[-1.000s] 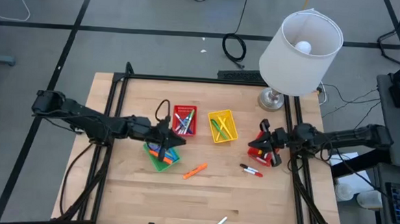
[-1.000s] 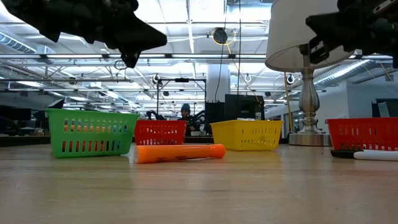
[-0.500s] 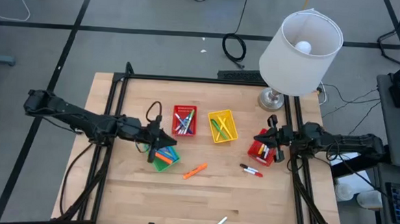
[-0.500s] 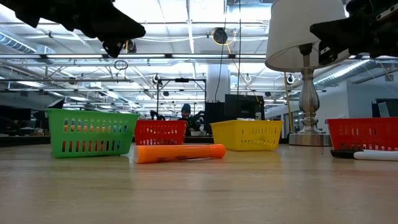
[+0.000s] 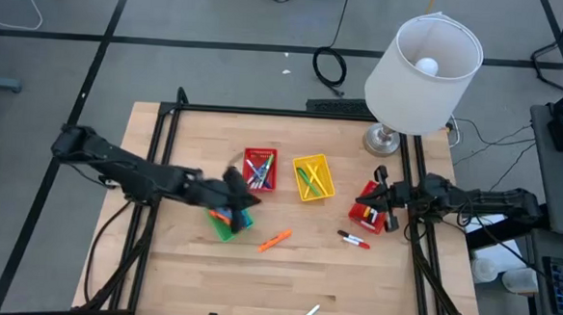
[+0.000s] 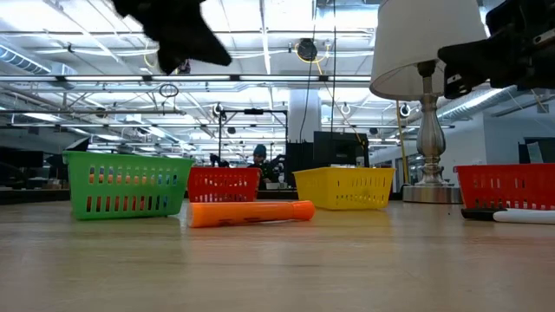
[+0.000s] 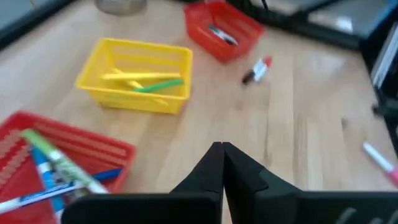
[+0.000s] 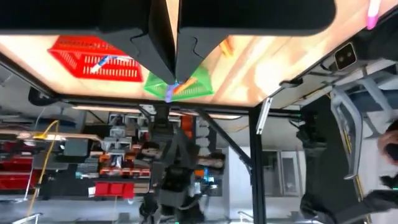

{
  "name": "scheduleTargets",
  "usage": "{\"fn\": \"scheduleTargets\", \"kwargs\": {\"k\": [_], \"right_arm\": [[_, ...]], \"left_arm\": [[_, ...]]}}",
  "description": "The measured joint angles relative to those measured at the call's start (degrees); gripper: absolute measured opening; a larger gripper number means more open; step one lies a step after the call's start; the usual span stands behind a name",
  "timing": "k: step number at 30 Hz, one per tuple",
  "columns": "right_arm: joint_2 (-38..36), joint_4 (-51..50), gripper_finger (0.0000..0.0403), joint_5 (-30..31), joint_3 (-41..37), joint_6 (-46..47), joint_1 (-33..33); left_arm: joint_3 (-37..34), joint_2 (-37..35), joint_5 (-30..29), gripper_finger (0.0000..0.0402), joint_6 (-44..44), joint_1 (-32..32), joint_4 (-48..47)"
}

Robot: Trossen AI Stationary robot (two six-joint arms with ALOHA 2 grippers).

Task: Pick & Place Markers
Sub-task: Put the orange highlighter into the green bin

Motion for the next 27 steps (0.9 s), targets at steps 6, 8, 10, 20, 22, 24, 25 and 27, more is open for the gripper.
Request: {"fn": "scheduleTargets", "kwargs": {"k": [6,8,10,20,22,24,25,27], "right_arm": [[-0.1,2.5,0.0000,-0.2,0.7,0.0,0.0],[-0.1,2.4,0.0000,-0.2,0.7,0.0,0.0],[-0.1,2.4,0.0000,-0.2,0.7,0.0,0.0],[-0.1,2.4,0.0000,0.0,0.7,1.1,0.0],[-0.1,2.4,0.0000,0.0,0.7,0.3,0.0],[-0.1,2.4,0.0000,0.1,0.7,-0.1,0.0],[-0.1,2.5,0.0000,0.2,0.7,-0.1,0.0],[0.0,2.8,0.0000,0.4,0.7,-0.2,0.0]], "left_arm": [[19.6,15.9,5.3,0.0004,1.1,-4.6,-15.6],[26.0,21.0,5.9,0.0009,1.1,-5.8,-20.3],[31.8,25.8,5.5,0.0019,0.0,-6.8,-25.1],[56.6,47.9,11.1,0.0084,1.3,-6.7,-49.3],[59.3,50.5,13.8,0.0107,3.5,-6.0,-52.0],[61.2,52.8,16.2,0.0133,5.6,-5.1,-54.0],[61.6,53.6,16.9,0.0146,6.3,-4.7,-54.8],[61.9,55.2,18.5,0.0171,6.0,-3.7,-55.3]]}}
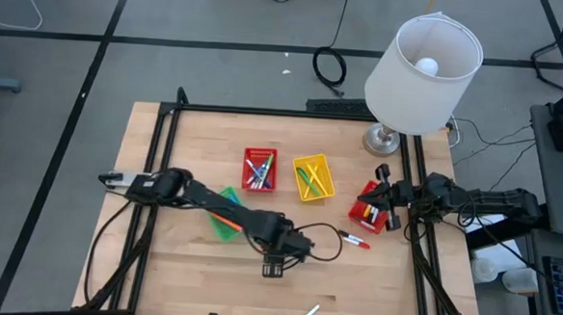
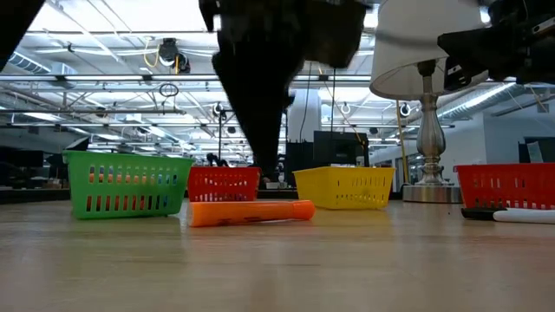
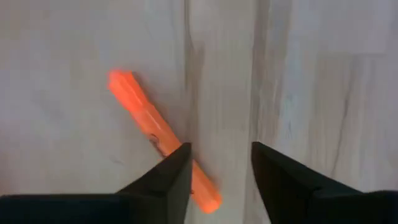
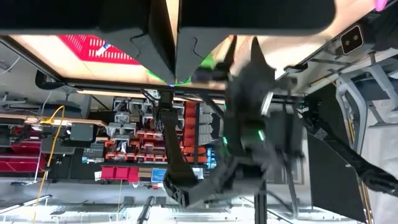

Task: Pick & Place Markers
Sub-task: Put the orange highlighter into the green bin

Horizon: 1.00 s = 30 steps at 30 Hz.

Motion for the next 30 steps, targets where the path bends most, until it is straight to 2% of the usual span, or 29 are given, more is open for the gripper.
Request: {"fn": "scheduleTargets", "kwargs": {"k": [5,9,17,20,26,30], "right_arm": [[0.0,1.0,0.0000,0.0,0.0,0.0,0.0],[0.0,1.1,0.0000,-0.1,0.0,0.0,0.0],[0.0,1.1,0.0000,-0.1,0.0,0.0,0.0],[0.0,1.4,0.0000,-0.1,0.0,-0.3,0.0],[0.0,2.5,0.0000,-0.1,0.0,-0.4,0.0],[0.0,2.3,0.0000,-0.1,0.0,-0.3,0.0]], "left_arm": [[0.0,3.7,7.9,0.0223,-1.3,2.3,-1.7],[0.0,5.6,8.2,0.0241,-0.8,3.1,-1.9],[0.3,5.8,7.7,0.0243,1.6,3.5,-1.8],[1.4,4.8,3.5,0.0244,5.6,3.4,-2.4],[9.1,4.3,-11.7,0.0244,19.8,4.1,-6.3],[8.8,4.7,-13.9,0.0244,26.2,7.3,-7.0]]}}
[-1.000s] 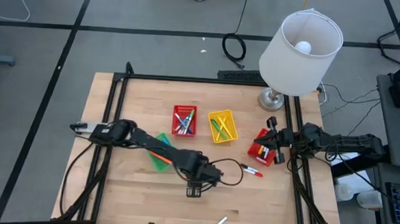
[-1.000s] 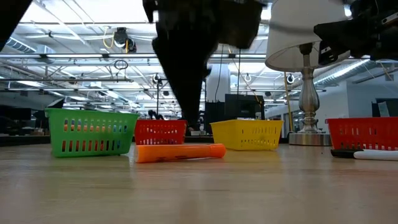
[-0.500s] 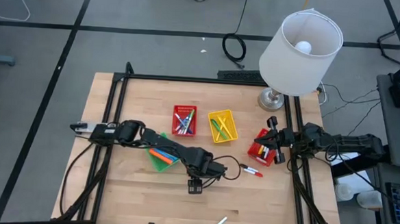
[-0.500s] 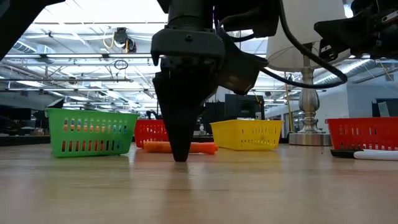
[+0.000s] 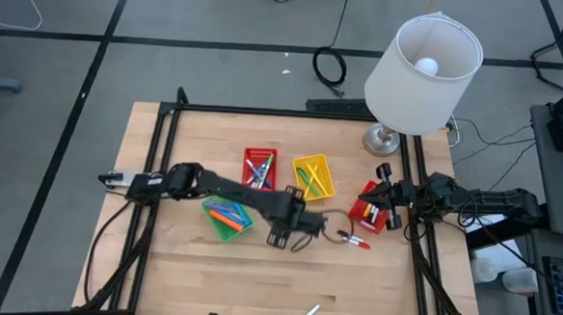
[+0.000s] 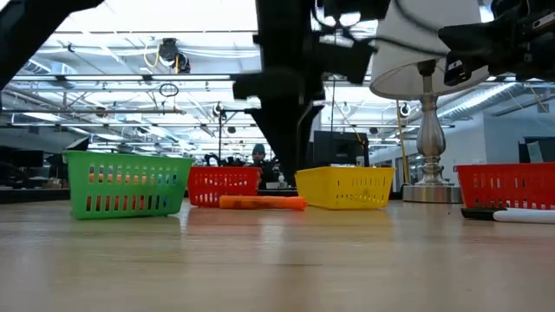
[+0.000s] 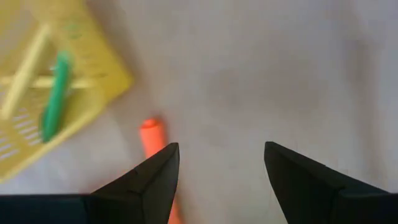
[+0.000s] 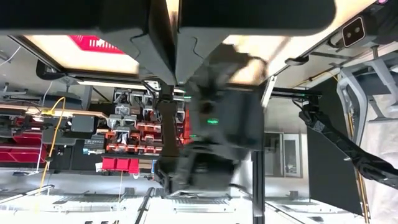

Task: Pick & Place Markers
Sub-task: Put the orange highlighter into the green bin

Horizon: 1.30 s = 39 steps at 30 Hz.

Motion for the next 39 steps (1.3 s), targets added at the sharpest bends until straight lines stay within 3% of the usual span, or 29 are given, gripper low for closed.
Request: {"fn": "scheduleTargets", "kwargs": {"k": [12,16,21,25,31,35,39], "right_arm": [[0.0,-0.1,0.0000,0.0,0.0,-1.2,0.0],[0.0,-0.2,0.0000,0.0,0.0,-2.4,0.0],[0.0,-0.2,0.0000,0.0,0.0,-2.7,0.0],[0.0,-0.2,0.0000,0.0,0.0,-2.7,0.0],[0.0,-0.1,0.0000,-0.2,0.0,-2.6,0.0],[0.0,-0.1,0.0000,-0.2,0.0,-2.6,0.0],[0.0,-0.1,0.0000,-0.2,0.0,-2.6,0.0]], "left_arm": [[-6.4,0.4,2.3,0.0244,3.9,10.8,0.4],[-9.2,0.4,5.7,0.0244,5.4,11.6,2.2],[-12.7,-0.2,4.8,0.0237,9.2,9.9,5.5],[-14.4,-0.2,4.5,0.0185,9.3,8.4,6.1],[-14.0,0.0,4.3,0.0049,8.2,6.6,5.8],[-12.5,0.1,-0.8,0.0050,8.8,4.4,5.1],[-9.1,-0.1,0.4,0.0054,10.1,1.8,3.7]]}}
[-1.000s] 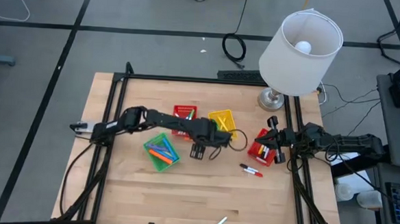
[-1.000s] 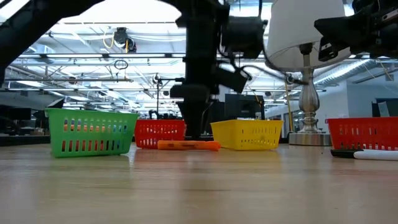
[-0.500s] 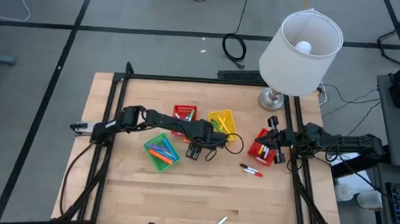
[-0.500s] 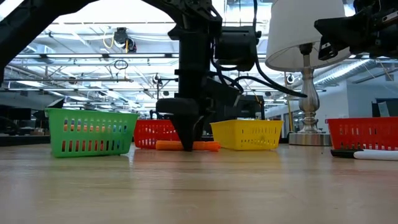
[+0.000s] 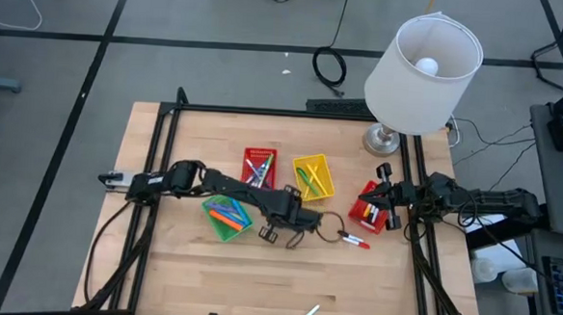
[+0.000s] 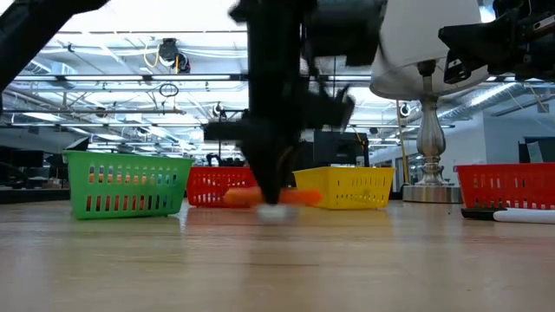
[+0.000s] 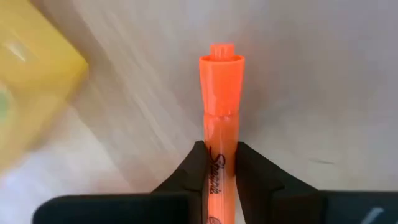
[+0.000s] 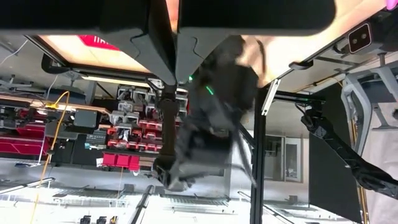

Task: Pick & Place Markers
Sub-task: Put the orange highlighter into the green bin

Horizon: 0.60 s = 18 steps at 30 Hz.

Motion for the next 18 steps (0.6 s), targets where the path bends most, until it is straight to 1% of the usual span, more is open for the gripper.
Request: {"fn": "scheduleTargets", "kwargs": {"k": [3,6,11,12,15,16,18], "right_arm": [[0.0,0.0,0.0000,0.0,0.0,0.0,0.0],[0.0,-0.1,0.0000,0.0,0.0,-0.1,0.0],[0.0,-0.3,0.0000,0.0,0.0,0.1,0.0],[0.1,-0.4,0.0000,0.0,0.0,0.1,0.0],[0.3,-0.4,0.0000,0.0,0.0,0.1,0.0],[0.4,-0.4,0.0000,0.0,0.0,0.1,0.0],[0.6,-0.5,0.0000,0.0,0.0,0.1,0.0]], "left_arm": [[3.9,-0.5,-0.5,0.0054,0.9,-2.0,-2.1],[7.7,-0.5,-1.1,0.0054,3.7,-4.0,-4.1],[11.5,-2.2,-2.7,0.0054,6.6,-6.8,-6.4],[11.5,-3.3,-4.4,0.0054,7.2,-7.3,-7.5],[11.5,-6.4,-12.2,0.0054,7.3,-8.6,-11.6],[11.4,-7.5,-13.6,0.0054,6.2,-8.9,-13.3],[11.4,-9.4,-14.2,0.0054,2.4,-9.4,-16.2]]}}
